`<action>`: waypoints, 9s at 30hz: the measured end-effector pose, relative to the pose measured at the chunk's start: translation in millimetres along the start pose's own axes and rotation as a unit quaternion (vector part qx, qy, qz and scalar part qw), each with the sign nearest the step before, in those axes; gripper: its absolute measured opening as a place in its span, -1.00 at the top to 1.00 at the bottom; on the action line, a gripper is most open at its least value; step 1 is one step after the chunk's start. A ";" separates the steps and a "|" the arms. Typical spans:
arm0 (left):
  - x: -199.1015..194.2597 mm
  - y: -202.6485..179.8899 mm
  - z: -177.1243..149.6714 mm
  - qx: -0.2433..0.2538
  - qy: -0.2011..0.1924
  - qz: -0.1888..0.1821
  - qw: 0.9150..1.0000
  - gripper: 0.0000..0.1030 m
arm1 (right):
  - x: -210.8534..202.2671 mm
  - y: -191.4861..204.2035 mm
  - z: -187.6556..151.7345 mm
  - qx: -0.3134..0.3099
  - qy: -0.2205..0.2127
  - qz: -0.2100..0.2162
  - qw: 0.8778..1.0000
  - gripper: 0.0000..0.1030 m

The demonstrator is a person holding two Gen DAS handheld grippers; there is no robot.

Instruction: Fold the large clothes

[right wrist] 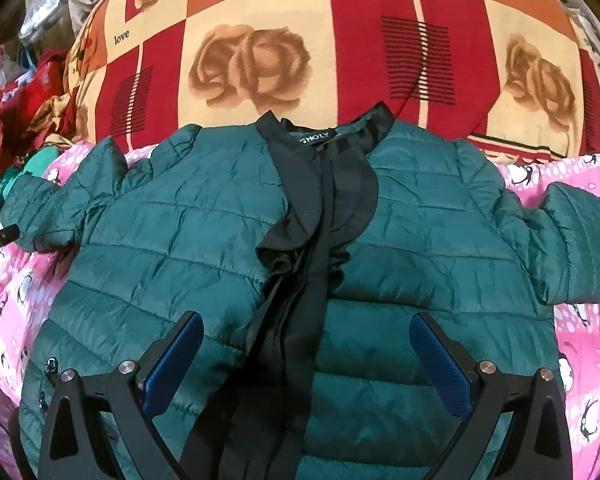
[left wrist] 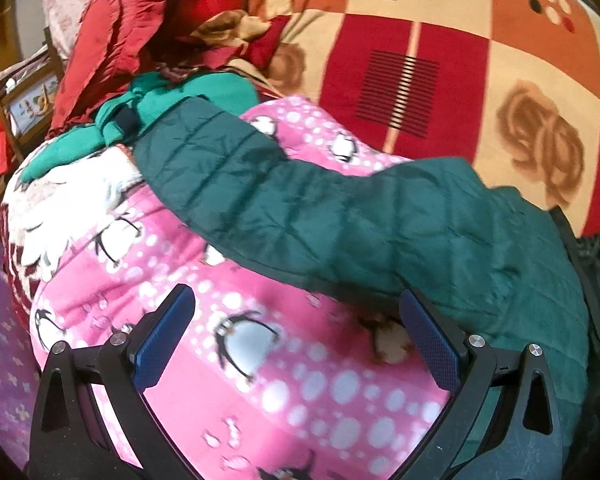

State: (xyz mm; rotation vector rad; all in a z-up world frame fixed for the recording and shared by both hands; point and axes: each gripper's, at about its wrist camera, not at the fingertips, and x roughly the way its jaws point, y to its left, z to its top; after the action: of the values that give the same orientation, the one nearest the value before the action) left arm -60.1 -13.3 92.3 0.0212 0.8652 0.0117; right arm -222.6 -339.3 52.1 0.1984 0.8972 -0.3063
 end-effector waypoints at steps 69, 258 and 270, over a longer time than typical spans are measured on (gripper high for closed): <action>-57.2 -21.4 45.4 -0.044 -0.060 -0.169 0.983 0.79 | -19.1 -38.3 -11.8 0.058 0.001 0.000 0.998 -0.99; 60.7 -210.1 -10.9 0.073 0.047 -0.159 0.983 -0.73 | 99.5 -31.6 105.0 -0.023 0.009 0.037 0.999 -0.56; 66.8 -204.9 -17.4 0.041 0.046 -0.172 0.983 -0.88 | 66.9 -92.2 63.1 0.001 0.018 0.004 1.000 -0.57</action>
State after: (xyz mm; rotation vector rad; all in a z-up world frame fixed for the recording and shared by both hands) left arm -29.8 -216.6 25.3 -0.0516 0.9516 -0.3495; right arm -168.7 -456.3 33.8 0.2103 0.9312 -0.2969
